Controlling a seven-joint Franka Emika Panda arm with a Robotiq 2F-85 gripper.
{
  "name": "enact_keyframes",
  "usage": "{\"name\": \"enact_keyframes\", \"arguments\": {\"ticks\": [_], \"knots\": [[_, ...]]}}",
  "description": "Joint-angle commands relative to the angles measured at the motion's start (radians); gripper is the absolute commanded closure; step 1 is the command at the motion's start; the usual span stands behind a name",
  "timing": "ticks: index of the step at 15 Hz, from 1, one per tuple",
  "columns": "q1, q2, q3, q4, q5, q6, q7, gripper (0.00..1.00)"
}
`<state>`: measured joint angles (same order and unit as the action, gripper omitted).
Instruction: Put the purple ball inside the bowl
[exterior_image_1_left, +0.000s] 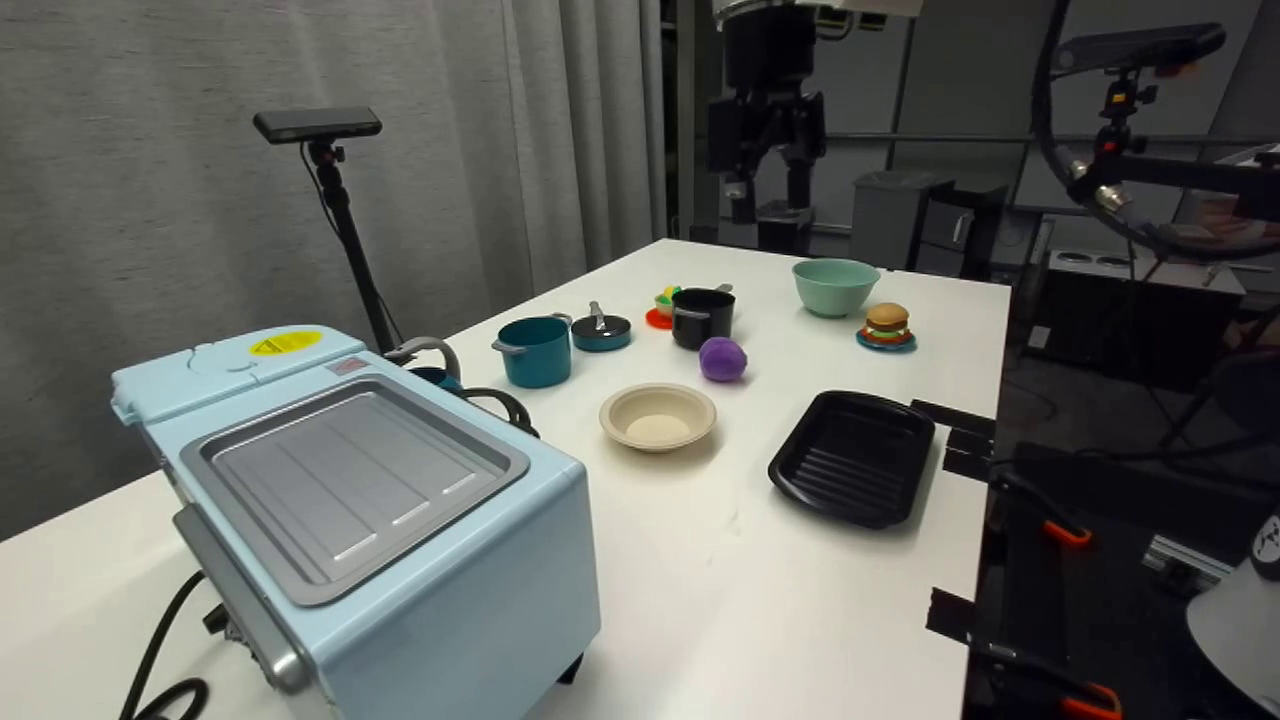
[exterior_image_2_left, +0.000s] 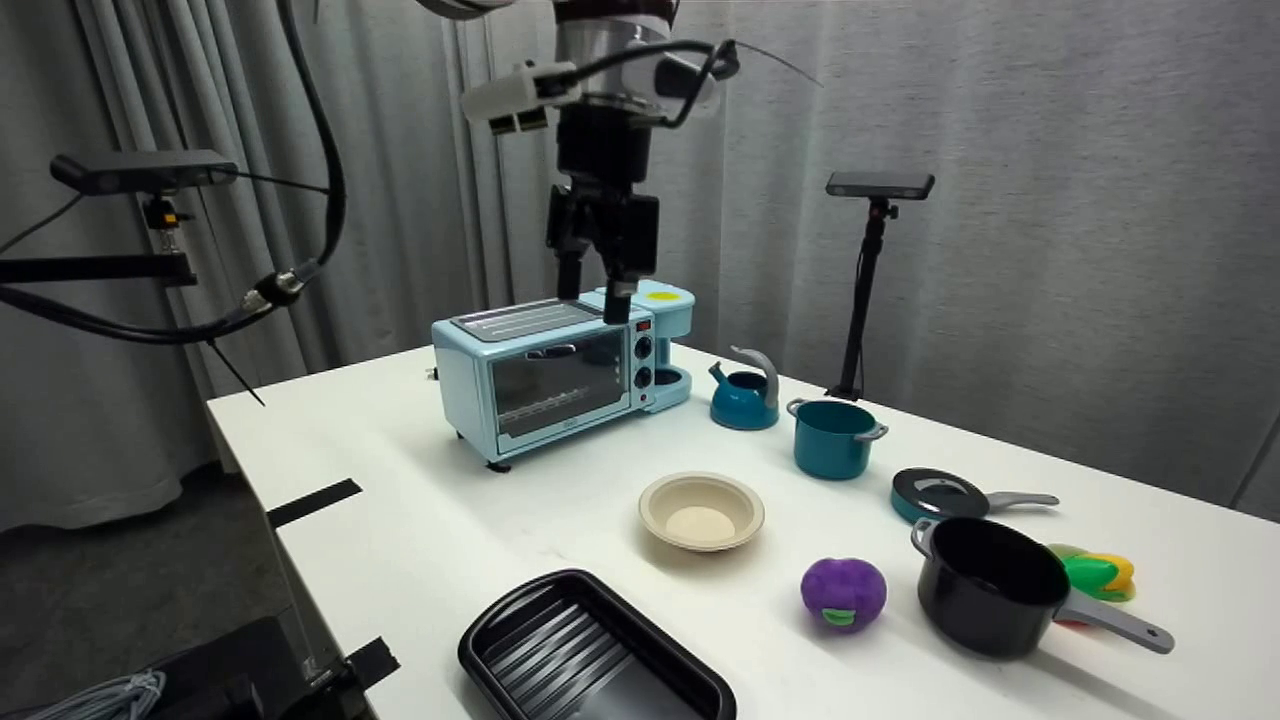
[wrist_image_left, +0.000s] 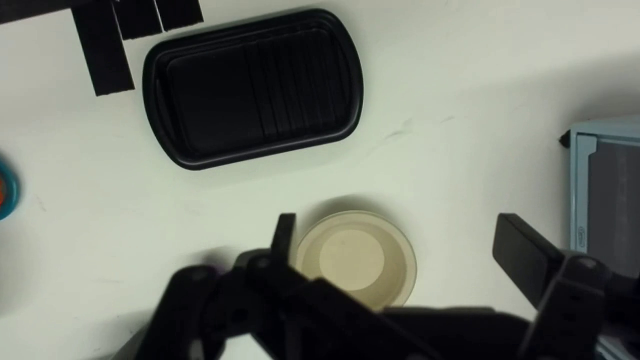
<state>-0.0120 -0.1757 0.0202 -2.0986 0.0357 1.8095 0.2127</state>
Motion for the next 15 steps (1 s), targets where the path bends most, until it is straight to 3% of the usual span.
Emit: {"name": "enact_keyframes", "arguments": {"ticks": [1, 15], "knots": [[-0.013, 0.14, -0.018, 0.096, -0.001, 0.066, 0.009, 0.0], [-0.106, 0.47, -0.158, 0.197, 0.023, 0.276, 0.039, 0.0]]}}
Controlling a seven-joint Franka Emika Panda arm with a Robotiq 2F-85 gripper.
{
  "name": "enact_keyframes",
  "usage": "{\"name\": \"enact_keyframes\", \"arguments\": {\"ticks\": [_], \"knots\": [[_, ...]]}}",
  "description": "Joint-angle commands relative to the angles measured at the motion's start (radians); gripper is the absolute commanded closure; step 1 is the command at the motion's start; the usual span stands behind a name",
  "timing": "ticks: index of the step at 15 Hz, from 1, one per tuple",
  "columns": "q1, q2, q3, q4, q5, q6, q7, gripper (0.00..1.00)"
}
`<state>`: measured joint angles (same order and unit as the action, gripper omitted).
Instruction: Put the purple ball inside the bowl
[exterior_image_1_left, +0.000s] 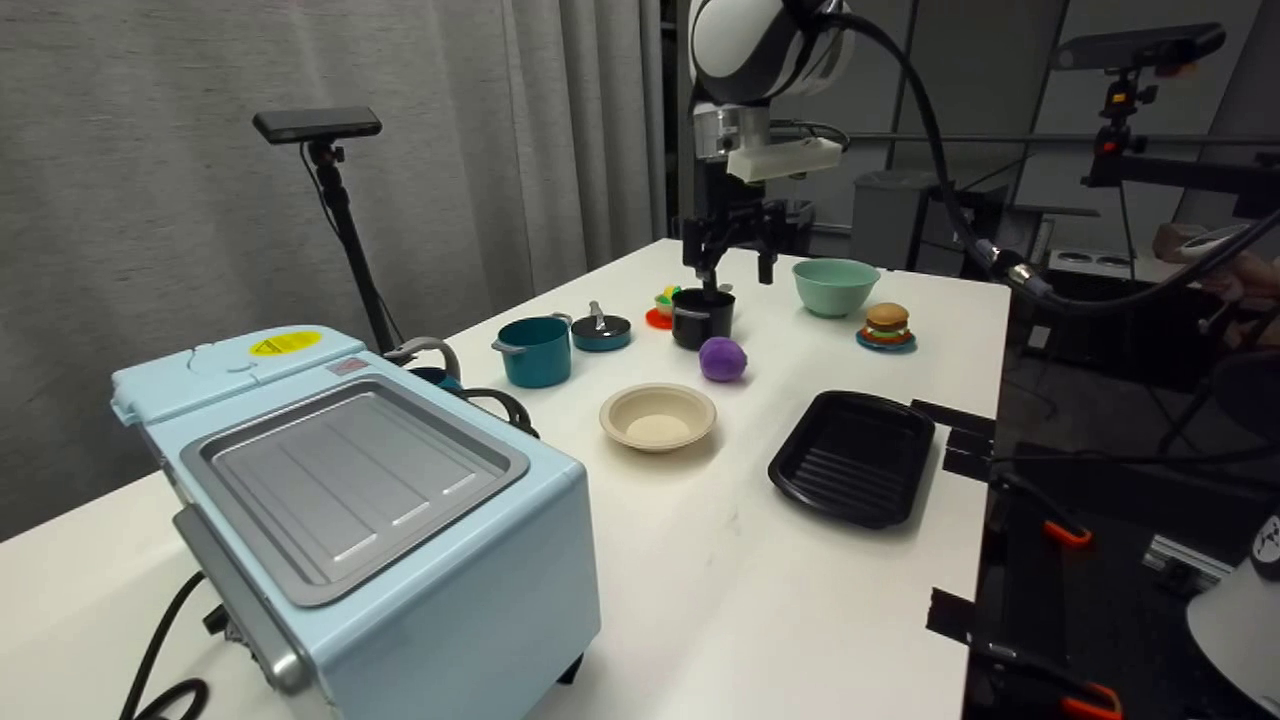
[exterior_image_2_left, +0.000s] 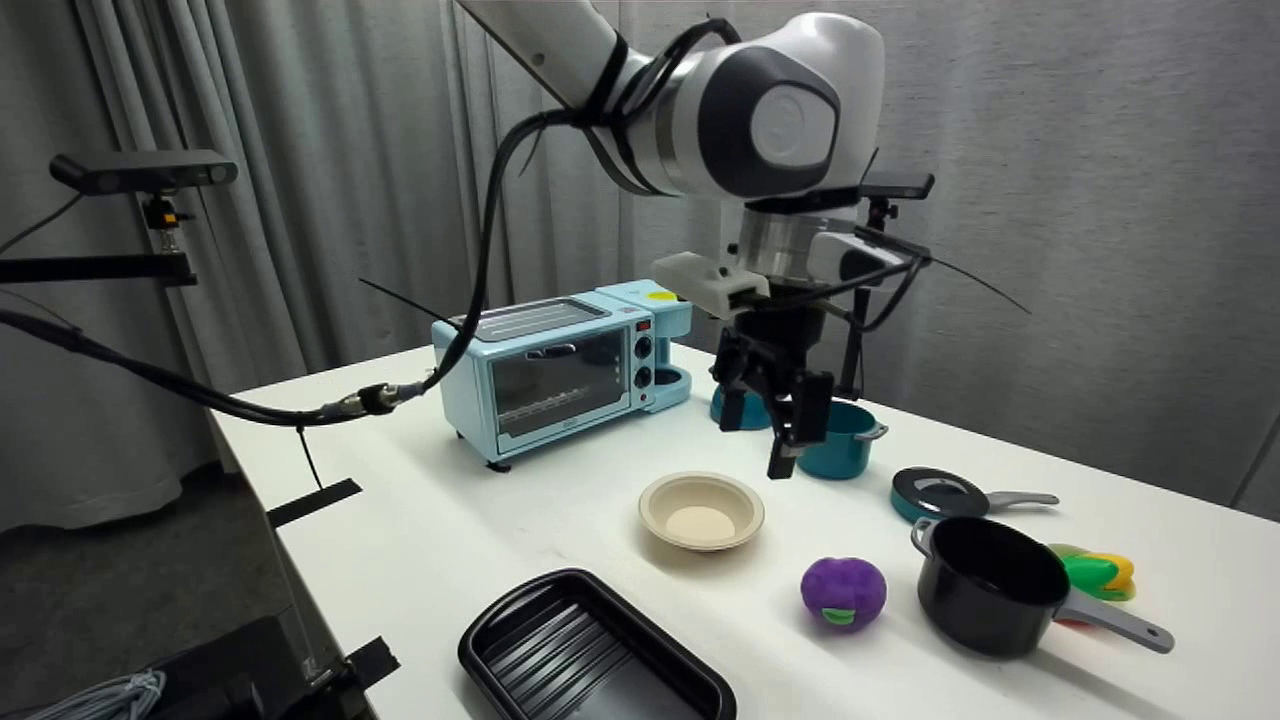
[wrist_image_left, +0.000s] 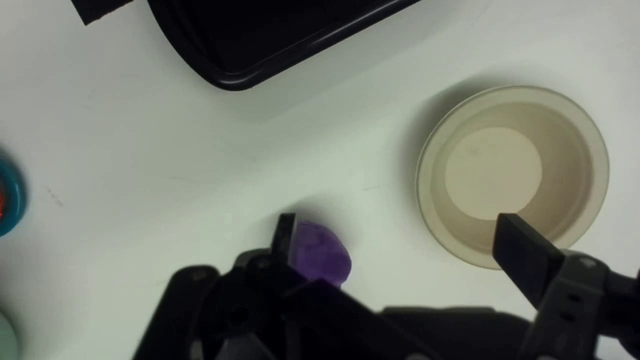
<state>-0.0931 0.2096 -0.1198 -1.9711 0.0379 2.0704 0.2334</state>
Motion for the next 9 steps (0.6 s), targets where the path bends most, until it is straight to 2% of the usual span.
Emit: {"name": "enact_keyframes", "arguments": {"ticks": [1, 9], "knots": [[-0.032, 0.109, -0.025, 0.085, 0.025, 0.024, 0.022, 0.0], [-0.062, 0.336, -0.048, 0.28, 0.048, 0.062, 0.08, 0.0]]}}
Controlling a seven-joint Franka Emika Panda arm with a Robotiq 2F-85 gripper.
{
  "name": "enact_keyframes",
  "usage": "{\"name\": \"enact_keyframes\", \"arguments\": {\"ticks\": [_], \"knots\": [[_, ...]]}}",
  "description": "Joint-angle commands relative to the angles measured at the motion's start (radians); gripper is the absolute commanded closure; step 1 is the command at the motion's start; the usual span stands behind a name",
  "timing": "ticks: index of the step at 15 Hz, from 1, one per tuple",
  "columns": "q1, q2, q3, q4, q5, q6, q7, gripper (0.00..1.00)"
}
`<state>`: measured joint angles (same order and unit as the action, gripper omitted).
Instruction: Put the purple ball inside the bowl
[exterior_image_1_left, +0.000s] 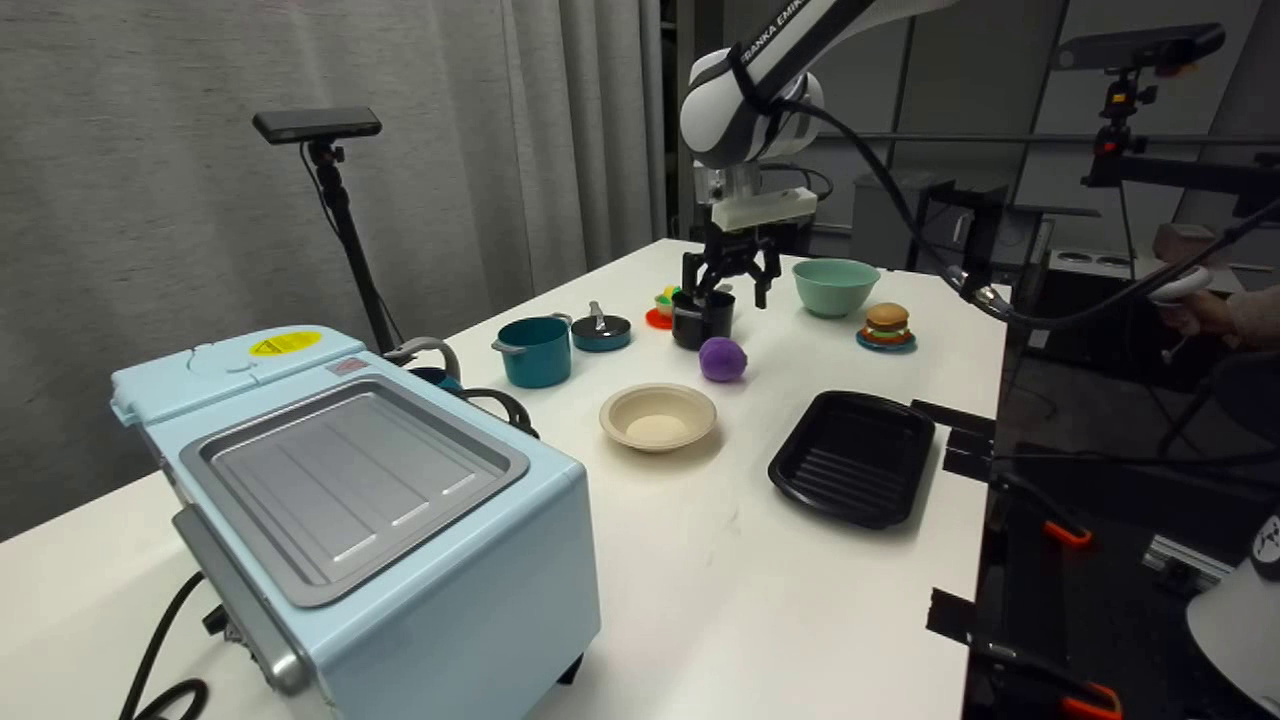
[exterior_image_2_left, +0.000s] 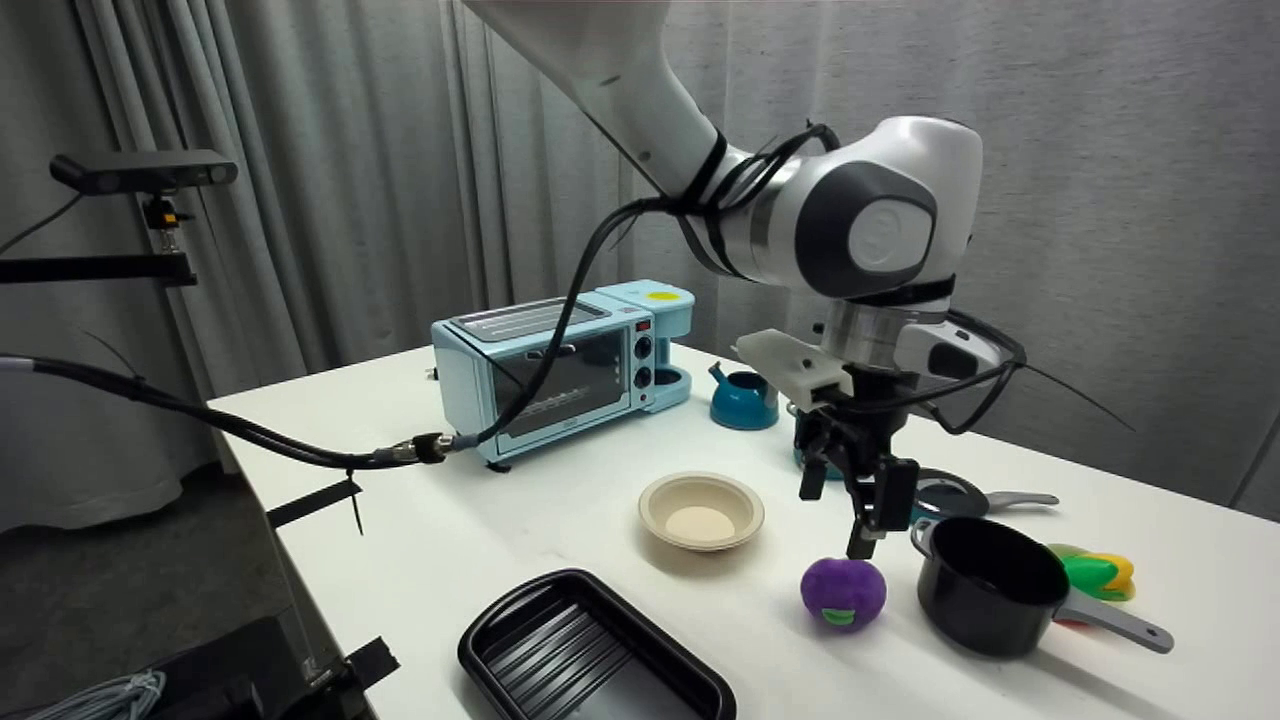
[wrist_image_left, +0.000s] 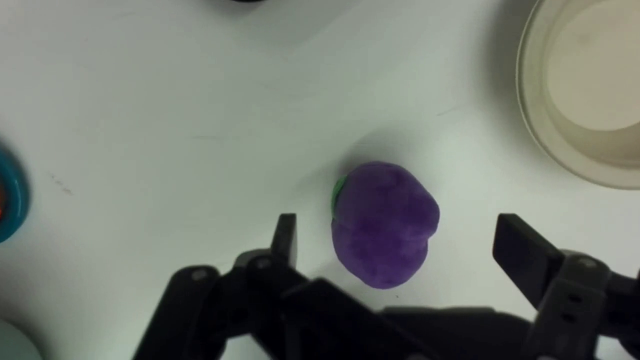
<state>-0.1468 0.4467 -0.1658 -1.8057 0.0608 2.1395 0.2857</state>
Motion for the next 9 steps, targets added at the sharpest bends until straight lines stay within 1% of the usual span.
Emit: {"name": "enact_keyframes", "arguments": {"ticks": [1, 9], "knots": [[-0.009, 0.125, -0.003, 0.136, 0.025, -0.008, 0.037, 0.0], [-0.016, 0.292, -0.019, 0.251, 0.02, -0.029, 0.077, 0.0]]}}
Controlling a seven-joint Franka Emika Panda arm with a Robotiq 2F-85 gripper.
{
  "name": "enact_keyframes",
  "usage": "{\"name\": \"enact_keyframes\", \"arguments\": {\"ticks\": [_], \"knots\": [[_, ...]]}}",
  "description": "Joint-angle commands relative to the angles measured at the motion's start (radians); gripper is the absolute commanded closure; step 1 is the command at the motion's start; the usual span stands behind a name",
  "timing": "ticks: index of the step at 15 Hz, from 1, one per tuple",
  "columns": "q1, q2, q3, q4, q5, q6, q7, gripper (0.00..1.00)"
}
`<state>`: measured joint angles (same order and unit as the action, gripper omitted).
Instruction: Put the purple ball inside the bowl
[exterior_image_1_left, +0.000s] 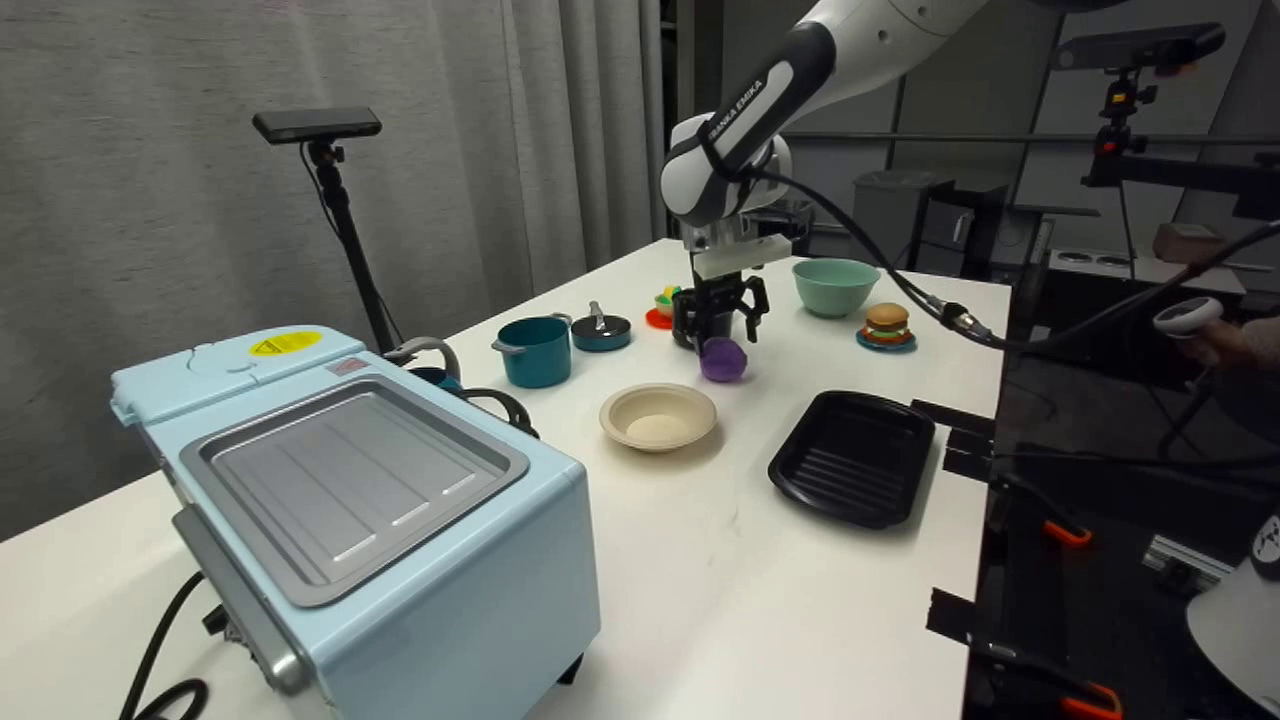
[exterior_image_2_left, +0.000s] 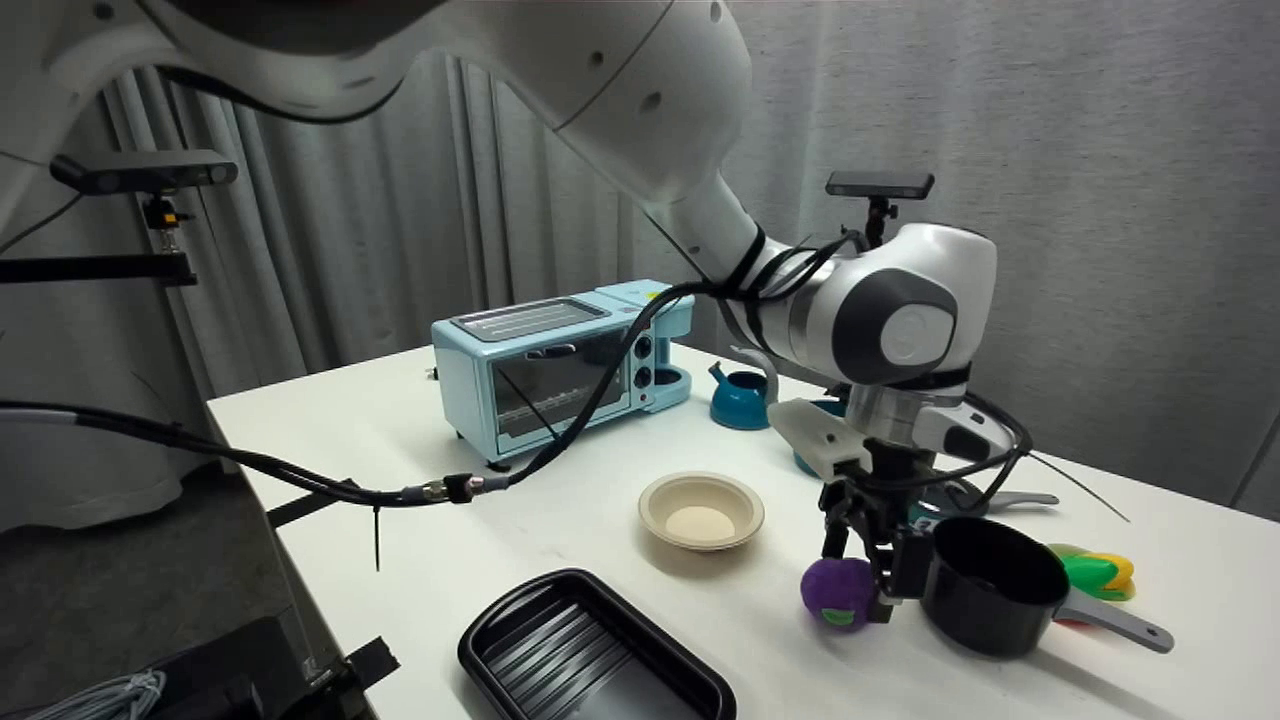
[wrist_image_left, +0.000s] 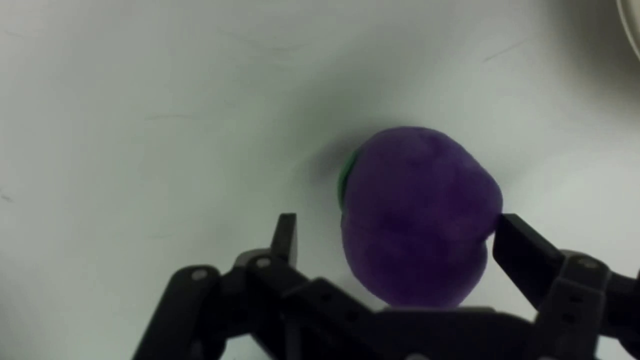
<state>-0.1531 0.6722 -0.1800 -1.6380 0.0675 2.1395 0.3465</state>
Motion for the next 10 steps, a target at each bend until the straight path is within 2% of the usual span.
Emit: {"name": "enact_keyframes", "arguments": {"ticks": [1, 2, 3, 4, 5, 8, 10], "knots": [[-0.01, 0.079, -0.006, 0.094, 0.014, -0.031, 0.018, 0.0], [-0.01, 0.086, -0.005, 0.101, 0.015, -0.03, 0.018, 0.0], [-0.009, 0.091, -0.004, 0.108, 0.016, -0.028, 0.02, 0.25], [-0.009, 0.093, -0.002, 0.112, 0.017, -0.027, 0.017, 0.26], [-0.009, 0.091, -0.001, 0.115, 0.018, -0.025, 0.015, 0.32], [-0.01, 0.055, 0.003, 0.105, 0.024, -0.017, 0.006, 0.58], [-0.008, 0.018, 0.004, 0.088, 0.027, -0.008, 0.001, 0.71]]}}
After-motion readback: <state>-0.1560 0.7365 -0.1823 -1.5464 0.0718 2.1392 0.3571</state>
